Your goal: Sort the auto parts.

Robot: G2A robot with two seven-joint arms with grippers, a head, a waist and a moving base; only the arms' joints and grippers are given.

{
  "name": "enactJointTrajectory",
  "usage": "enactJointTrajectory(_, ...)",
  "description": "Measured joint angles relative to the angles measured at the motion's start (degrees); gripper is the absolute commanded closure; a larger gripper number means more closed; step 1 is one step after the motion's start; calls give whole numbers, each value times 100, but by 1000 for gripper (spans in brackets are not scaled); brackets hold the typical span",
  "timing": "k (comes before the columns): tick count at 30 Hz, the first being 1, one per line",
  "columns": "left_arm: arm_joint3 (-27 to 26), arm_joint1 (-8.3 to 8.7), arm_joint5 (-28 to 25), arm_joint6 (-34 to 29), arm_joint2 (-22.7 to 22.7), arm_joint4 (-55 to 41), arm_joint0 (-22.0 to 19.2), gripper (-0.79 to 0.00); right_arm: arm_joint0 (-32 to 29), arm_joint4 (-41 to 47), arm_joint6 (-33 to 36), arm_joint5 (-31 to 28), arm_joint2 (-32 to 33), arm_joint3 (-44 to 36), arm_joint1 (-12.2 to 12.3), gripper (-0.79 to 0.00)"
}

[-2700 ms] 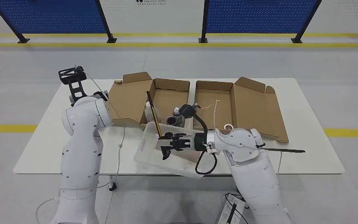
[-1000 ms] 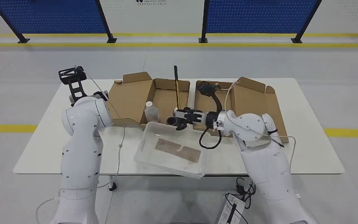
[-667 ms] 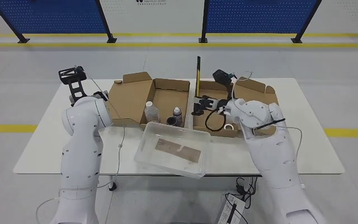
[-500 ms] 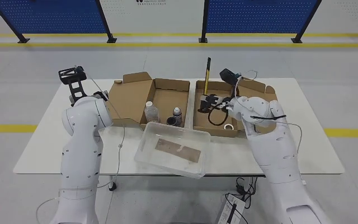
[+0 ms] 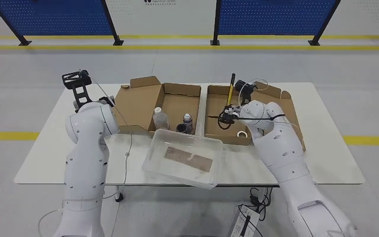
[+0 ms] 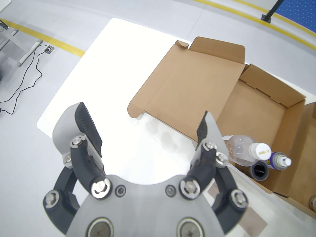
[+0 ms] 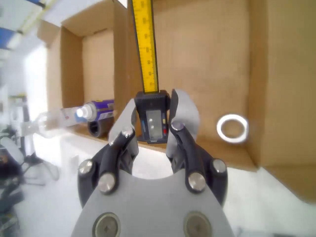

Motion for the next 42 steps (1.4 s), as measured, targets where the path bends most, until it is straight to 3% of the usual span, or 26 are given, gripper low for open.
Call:
enactJointTrajectory(14, 0, 0, 0, 0, 0, 0, 0, -785, 806, 237, -262, -80, -776, 1841, -341, 0)
enactJointTrajectory(26, 0, 0, 0, 0, 0, 0, 0, -785, 1277, 164, -222, -196, -1321, 2889, -630, 0)
enactJointTrajectory(27, 0, 0, 0, 0, 0, 0, 0, -785, 1304, 164, -220, -205, -1344, 2941, -647, -12)
enactJointTrajectory(32, 0, 0, 0, 0, 0, 0, 0, -785, 1434, 155, -208, -261, -1455, 3181, -737, -222)
enactJointTrajectory(35, 0, 0, 0, 0, 0, 0, 0, -785, 1494, 157, -224, -298, -1491, 3314, -778, -228)
enactJointTrajectory(42, 0, 0, 0, 0, 0, 0, 0, -785, 1584, 166, -274, -360, -1536, 3552, -849, -339)
